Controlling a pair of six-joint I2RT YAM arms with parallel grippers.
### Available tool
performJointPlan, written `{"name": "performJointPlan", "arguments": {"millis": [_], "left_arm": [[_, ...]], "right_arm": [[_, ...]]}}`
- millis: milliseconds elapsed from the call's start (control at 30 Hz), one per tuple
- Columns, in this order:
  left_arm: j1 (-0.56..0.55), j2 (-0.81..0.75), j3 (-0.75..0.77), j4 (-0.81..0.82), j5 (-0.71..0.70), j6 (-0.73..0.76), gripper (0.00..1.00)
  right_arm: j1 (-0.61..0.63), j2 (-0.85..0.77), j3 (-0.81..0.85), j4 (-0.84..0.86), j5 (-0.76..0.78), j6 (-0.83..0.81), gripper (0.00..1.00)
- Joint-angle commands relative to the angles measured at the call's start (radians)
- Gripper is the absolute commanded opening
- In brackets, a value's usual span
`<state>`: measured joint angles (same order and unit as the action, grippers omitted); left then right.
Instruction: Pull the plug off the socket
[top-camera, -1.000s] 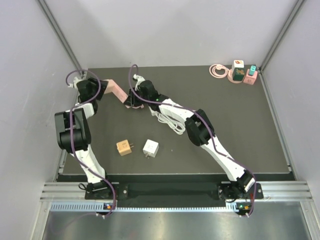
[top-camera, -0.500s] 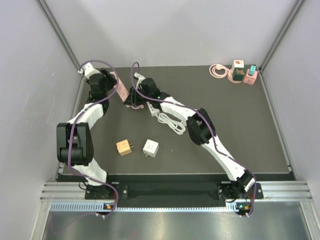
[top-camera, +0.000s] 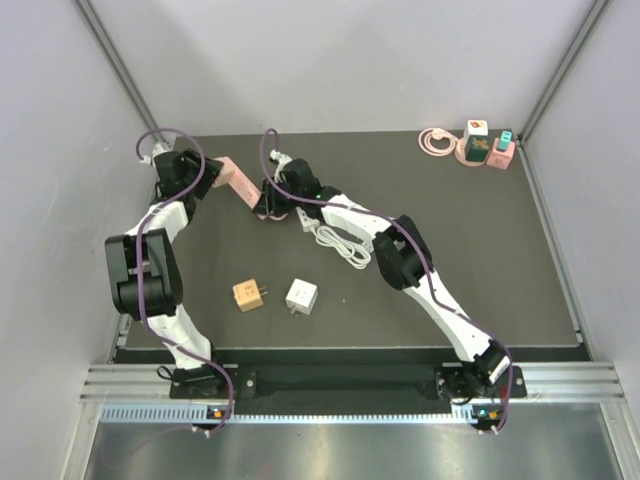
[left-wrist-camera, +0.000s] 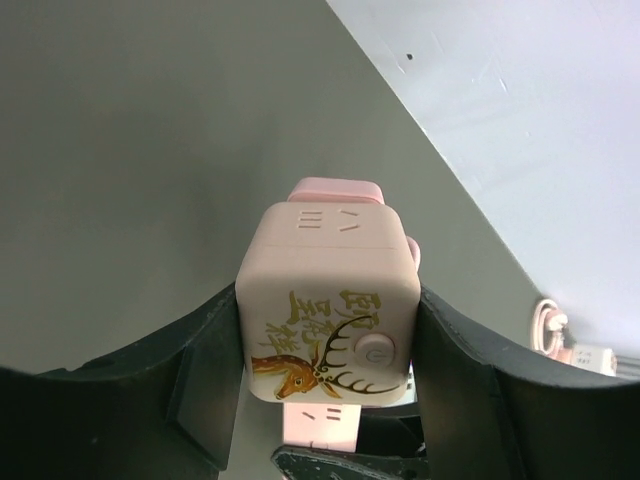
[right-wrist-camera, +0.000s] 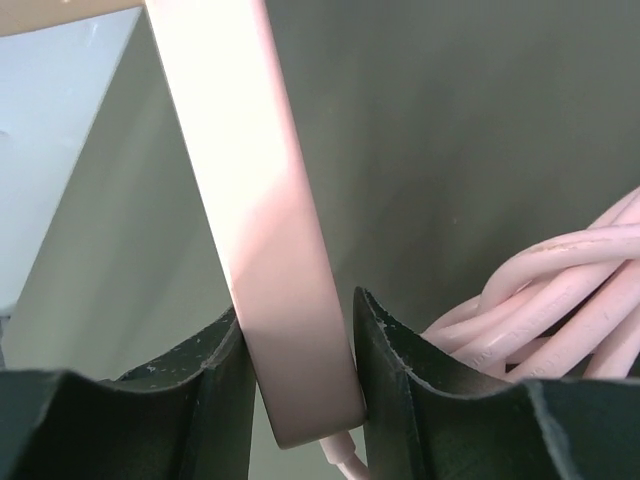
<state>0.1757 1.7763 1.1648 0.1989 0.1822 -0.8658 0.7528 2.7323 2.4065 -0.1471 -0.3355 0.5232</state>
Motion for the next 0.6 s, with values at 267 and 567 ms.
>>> {"name": "performJointPlan", "arguments": {"millis": [267,567], "left_arm": [[-0.064,-0.201,-0.019,-0.090,0.140,0.257,0.00],[-0.102,-0.227,-0.057,-0.076,0.174,0.200,0.00]], "right_arm": [[-0.055,-0.086,-0.099,0.320,-0.126,-0.043,0.36],[-0.056,-0.083,-0.058,0.344,-0.129,-0.081,0.66]]}}
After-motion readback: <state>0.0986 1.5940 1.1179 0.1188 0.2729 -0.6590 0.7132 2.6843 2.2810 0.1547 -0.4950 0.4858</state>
